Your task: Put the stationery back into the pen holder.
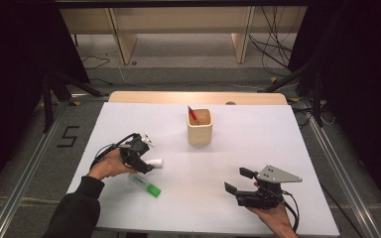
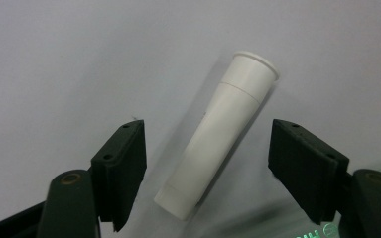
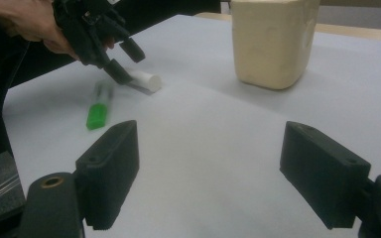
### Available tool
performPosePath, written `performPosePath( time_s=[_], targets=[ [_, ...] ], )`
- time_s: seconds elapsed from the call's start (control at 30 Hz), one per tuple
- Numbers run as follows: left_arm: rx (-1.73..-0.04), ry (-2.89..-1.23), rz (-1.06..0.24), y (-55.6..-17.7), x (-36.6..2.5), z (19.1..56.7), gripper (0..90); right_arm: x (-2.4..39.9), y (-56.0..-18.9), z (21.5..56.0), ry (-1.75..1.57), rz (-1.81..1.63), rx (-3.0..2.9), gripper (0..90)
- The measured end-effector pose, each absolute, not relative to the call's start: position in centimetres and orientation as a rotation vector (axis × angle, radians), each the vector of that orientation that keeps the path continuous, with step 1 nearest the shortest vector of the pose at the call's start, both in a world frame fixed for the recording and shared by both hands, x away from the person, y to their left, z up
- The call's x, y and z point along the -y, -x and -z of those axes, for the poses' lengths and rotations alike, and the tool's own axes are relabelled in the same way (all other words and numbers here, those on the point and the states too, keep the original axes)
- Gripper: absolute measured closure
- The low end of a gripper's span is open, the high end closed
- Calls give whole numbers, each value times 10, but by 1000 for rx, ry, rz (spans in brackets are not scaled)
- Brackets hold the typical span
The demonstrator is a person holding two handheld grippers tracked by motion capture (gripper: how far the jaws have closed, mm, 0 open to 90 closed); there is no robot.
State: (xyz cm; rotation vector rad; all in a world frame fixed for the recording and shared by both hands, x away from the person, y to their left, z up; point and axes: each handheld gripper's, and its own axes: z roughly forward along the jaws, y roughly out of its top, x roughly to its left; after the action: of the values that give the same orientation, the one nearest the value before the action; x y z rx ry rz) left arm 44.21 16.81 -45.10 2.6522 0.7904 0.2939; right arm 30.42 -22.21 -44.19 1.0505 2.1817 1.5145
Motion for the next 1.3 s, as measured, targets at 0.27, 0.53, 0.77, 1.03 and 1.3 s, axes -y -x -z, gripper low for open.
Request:
performPosePath(
  time_s=[0.27, 0.53, 0.77, 1.03, 1.3],
  targets=[
    [-737, -2706, -291, -444, -164, 453, 419, 222, -305, 442, -1049, -1508, -2182, 237],
    [-689, -2755, -289, -447, -157, 460, 516, 220, -306, 444, -1047, -1492, -2198, 237],
    [-640, -2778, -264, -449, -156, 462, 572, 220, -307, 444, -1048, -1489, -2204, 239],
    [-570, -2791, -234, -448, -155, 462, 642, 218, -307, 445, -1042, -1484, -2220, 238],
    [-503, -2795, -234, -448, -157, 462, 688, 217, -307, 447, -1034, -1477, -2231, 238]
  ],
)
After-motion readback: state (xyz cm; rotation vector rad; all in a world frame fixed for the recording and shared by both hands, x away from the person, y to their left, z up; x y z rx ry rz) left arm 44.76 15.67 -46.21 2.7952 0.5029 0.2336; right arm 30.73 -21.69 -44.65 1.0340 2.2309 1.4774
